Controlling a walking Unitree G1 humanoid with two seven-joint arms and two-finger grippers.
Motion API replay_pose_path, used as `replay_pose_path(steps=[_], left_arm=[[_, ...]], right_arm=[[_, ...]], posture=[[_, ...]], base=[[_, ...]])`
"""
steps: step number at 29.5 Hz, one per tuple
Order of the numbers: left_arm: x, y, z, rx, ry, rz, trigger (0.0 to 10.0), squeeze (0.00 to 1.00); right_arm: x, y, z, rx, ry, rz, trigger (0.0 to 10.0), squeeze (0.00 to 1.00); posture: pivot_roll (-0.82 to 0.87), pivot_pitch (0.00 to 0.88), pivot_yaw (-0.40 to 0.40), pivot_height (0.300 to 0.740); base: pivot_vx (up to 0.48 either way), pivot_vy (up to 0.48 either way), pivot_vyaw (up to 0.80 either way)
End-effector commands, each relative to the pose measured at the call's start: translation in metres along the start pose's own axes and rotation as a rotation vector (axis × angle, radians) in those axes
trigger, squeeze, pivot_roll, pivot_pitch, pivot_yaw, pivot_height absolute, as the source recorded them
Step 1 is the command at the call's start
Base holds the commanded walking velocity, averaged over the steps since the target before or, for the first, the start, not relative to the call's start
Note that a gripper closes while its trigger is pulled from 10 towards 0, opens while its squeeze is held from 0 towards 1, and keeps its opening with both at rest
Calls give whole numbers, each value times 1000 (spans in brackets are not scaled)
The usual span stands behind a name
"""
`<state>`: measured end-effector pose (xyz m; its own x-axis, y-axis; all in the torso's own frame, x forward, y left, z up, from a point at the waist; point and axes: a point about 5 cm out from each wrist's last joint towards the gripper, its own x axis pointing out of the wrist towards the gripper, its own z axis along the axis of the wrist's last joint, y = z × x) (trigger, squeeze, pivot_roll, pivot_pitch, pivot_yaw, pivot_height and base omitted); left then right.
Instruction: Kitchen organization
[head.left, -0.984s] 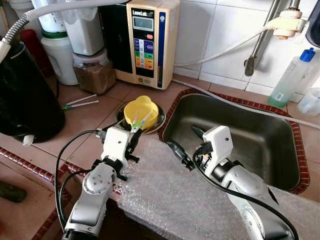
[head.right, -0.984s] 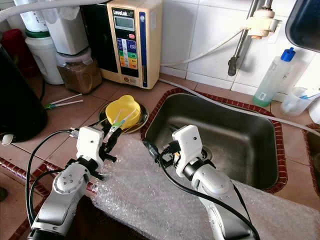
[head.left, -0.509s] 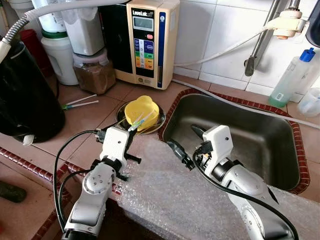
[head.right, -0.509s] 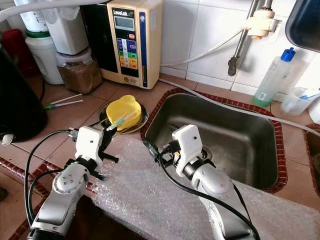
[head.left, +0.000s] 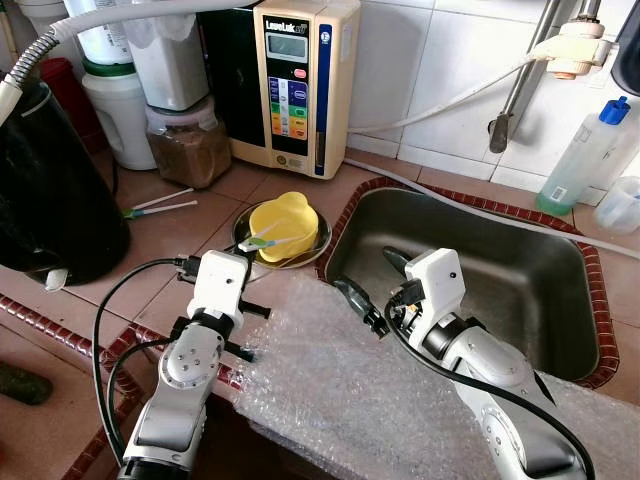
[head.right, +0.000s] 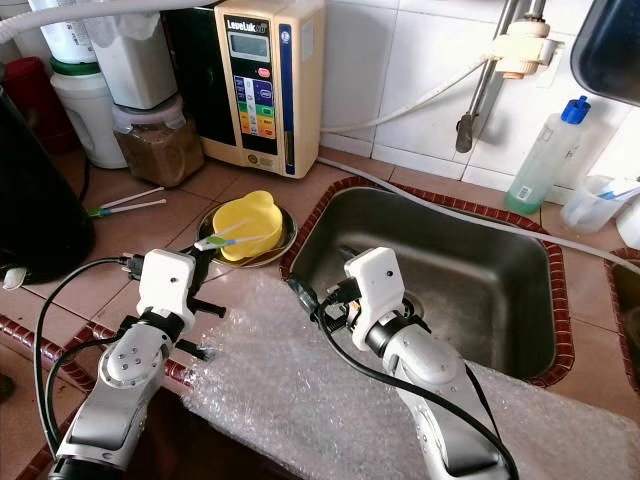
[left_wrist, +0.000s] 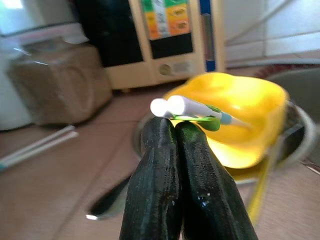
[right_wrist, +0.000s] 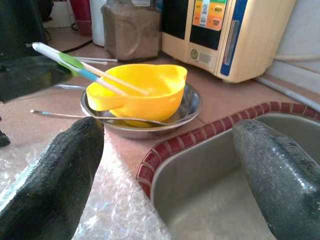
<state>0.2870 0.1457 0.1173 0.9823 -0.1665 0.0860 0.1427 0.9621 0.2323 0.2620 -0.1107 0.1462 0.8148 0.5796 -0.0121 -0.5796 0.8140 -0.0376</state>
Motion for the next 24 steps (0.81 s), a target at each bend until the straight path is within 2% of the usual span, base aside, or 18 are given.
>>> replay_pose_path(steps=[1,7,13,19,24], left_arm=[[4,4,13,19,-67,23,0,0],[5,1,31,30,-178,11,0,0],[13,5,66,-20,-329,41,0,0],[24,-9,77,-132,-352,-59,0,0],[23,-10,71,-124,-328,-75,0,0]], right_arm=[[2,-3,4,-16,-21,-13,10000,0],[3,-6,7,-26,-34,-22,10000,0],[7,-21,19,-53,-89,-120,10000,0],[16,-38,29,-16,-135,-211,10000,0],[15,-42,28,-36,-131,-225,10000,0]], posture=[[13,0,-23,740],[16,0,-28,740],[22,0,-37,740],[19,0,-31,740],[13,0,-26,740]], base=[[0,0,0],[0,0,0],[0,0,0],[0,0,0],[0,0,0]])
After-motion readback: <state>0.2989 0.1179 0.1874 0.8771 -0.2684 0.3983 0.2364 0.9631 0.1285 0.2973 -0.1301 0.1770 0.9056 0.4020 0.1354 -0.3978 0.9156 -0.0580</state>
